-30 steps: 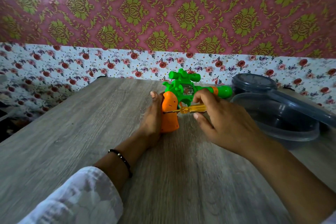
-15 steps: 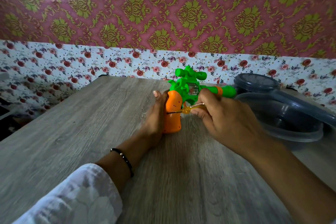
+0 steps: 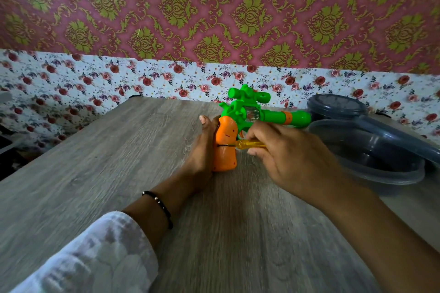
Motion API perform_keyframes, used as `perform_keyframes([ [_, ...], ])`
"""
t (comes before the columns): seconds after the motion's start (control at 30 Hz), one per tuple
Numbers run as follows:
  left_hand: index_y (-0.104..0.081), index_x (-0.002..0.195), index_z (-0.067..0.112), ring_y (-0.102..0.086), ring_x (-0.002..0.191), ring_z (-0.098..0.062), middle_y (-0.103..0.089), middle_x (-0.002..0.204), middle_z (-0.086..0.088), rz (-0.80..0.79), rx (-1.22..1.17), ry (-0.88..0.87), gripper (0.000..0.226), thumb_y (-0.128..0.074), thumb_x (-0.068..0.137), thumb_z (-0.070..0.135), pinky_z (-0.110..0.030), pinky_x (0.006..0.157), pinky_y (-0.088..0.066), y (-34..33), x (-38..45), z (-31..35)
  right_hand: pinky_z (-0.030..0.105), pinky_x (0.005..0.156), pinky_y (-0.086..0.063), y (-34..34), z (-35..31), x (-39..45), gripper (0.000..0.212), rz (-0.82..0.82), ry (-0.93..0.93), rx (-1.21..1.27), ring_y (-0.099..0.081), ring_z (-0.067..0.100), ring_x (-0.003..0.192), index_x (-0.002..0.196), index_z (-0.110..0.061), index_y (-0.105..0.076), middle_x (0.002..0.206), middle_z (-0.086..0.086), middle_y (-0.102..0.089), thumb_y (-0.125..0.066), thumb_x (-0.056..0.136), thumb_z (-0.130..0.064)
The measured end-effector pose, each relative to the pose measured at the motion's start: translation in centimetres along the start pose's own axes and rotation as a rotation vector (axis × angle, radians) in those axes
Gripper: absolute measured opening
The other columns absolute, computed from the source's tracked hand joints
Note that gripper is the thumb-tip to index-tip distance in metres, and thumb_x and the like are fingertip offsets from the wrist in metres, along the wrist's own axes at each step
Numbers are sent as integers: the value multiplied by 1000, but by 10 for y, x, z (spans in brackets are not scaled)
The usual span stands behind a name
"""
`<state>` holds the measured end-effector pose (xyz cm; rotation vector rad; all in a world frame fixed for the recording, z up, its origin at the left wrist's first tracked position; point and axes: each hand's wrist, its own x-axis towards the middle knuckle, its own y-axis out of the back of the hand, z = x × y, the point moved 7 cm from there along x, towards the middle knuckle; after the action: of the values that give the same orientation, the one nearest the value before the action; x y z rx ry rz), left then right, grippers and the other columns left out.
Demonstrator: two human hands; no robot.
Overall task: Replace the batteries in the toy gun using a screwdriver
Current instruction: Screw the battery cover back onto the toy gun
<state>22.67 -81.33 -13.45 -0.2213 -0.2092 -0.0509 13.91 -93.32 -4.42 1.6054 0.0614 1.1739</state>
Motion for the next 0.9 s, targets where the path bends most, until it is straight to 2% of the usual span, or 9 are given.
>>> perform_keyframes([
  [0.07, -59, 112, 30, -65, 107, -16, -71, 110, 4, -16, -39, 4, 62, -11, 93, 65, -37, 91, -52, 0, 1, 0, 34, 40, -48, -1, -6, 0, 28, 38, 16, -19, -61, 29, 52, 99, -18, -53, 71, 2, -64, -43, 85, -40],
  [0.13, -57, 110, 31, -67, 102, -13, -73, 103, 8, -41, -56, 3, 60, -5, 96, 57, -30, 84, -55, -1, 0, 1, 31, 38, -45, -2, -12, -1, 31, 81, 23, -59, -60, 28, 48, 99, -16, -53, 64, 3, -63, -44, 85, -42],
  [0.27, -56, 113, 34, -67, 105, -15, -71, 109, 6, -53, -56, -18, 60, -4, 95, 57, -28, 81, -56, -2, 0, 2, 23, 37, -30, -2, -14, -3, 35, 153, -95, -110, -53, 25, 35, 75, -13, -57, 46, 3, -55, -45, 85, -45],
  [0.4, -57, 111, 39, -65, 109, -16, -70, 111, 8, -42, -33, -16, 58, -10, 89, 65, -34, 90, -53, 0, 1, 2, 18, 41, -22, -3, -6, -6, 45, 160, -205, -154, -50, 24, 33, 65, -16, -56, 41, 4, -52, -39, 88, -50],
  [0.5, -57, 108, 44, -65, 109, -15, -69, 108, 12, -39, 5, -5, 55, -13, 84, 68, -38, 95, -50, 1, 1, 1, 19, 40, -24, -4, -3, -5, 48, 116, -243, -147, -50, 24, 35, 63, -18, -54, 42, 4, -51, -35, 89, -54],
  [0.6, -57, 110, 40, -66, 106, -17, -70, 111, 7, -48, 8, -6, 58, -6, 93, 61, -36, 90, -54, 1, 1, 2, 24, 42, -28, -3, -3, -3, 38, 35, -243, -27, -49, 20, 45, 74, -24, -43, 54, -2, -52, -35, 86, -59],
  [0.67, -58, 110, 39, -65, 108, -17, -68, 117, 2, -37, 2, 0, 58, -6, 93, 61, -38, 93, -51, 1, 1, 1, 27, 46, -35, -1, -4, 0, 27, -29, -200, 90, -50, 15, 56, 89, -24, -44, 72, -6, -56, -41, 85, -51],
  [0.77, -60, 105, 36, -65, 108, -15, -71, 106, 10, -11, -13, 5, 58, -12, 89, 63, -40, 98, -48, 2, 3, 0, 37, 60, -48, -1, -7, 2, 19, -81, -118, 113, -57, 19, 78, 99, -23, -45, 92, -2, -60, -52, 88, -36],
  [0.9, -62, 107, 32, -65, 107, -23, -71, 108, 1, 15, -40, 4, 56, -16, 95, 60, -46, 96, -48, 6, 6, -6, 39, 43, -48, -3, -17, 1, 26, 34, 27, -68, -61, 27, 68, 101, -17, -44, 72, 5, -63, -60, 81, -24],
])
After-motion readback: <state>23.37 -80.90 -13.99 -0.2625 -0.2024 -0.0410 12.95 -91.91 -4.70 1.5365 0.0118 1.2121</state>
